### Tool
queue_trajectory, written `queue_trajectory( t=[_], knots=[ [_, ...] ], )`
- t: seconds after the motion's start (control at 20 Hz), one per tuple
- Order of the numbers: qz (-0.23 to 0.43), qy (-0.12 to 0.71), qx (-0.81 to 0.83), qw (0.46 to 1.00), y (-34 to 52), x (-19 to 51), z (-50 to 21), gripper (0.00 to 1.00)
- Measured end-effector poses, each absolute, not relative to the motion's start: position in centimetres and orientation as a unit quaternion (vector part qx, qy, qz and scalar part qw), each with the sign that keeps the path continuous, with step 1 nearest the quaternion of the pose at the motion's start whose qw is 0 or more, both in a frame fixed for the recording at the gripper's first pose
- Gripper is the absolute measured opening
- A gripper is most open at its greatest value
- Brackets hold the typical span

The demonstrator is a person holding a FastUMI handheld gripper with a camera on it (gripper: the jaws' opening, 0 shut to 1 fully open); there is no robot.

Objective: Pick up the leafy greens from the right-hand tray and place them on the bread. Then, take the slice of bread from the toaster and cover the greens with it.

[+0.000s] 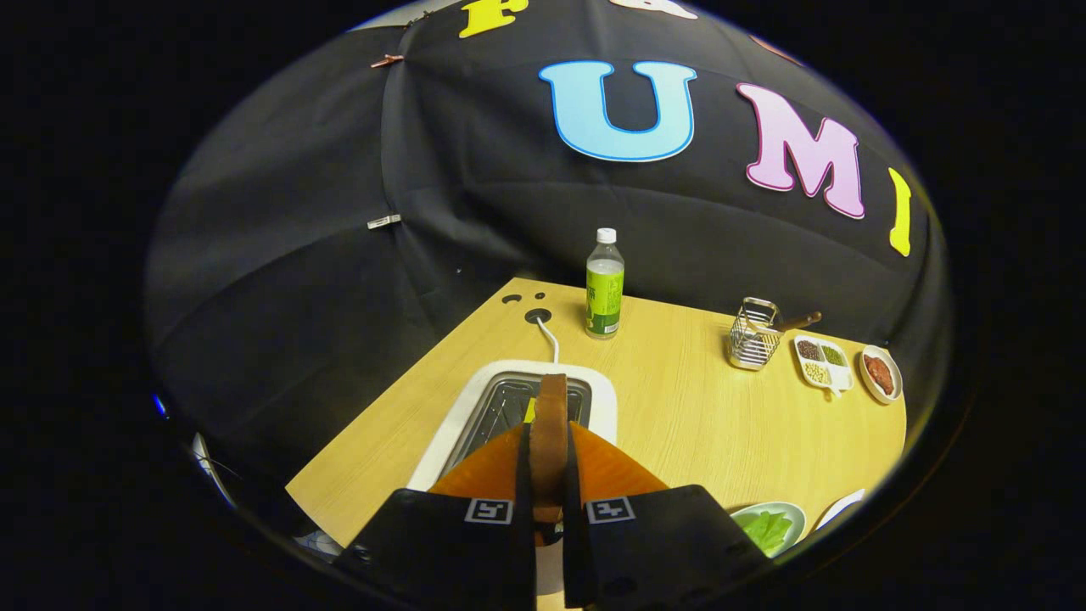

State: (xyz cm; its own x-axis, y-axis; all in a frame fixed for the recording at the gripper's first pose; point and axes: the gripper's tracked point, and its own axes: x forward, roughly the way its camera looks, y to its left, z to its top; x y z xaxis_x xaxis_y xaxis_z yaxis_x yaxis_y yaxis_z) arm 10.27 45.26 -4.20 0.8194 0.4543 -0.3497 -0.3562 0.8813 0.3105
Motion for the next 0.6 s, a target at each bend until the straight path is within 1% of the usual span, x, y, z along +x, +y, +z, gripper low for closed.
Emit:
queue_trajectory(
  t=[0.25, 0.6],
  knots=[
    [0.220, 0.187, 0.140, 0.947, 43.5, 9.3, -0.8, 0.17],
    [0.220, 0.138, 0.177, 0.949, 38.6, 8.0, 4.9, 0.17]
  ],
)
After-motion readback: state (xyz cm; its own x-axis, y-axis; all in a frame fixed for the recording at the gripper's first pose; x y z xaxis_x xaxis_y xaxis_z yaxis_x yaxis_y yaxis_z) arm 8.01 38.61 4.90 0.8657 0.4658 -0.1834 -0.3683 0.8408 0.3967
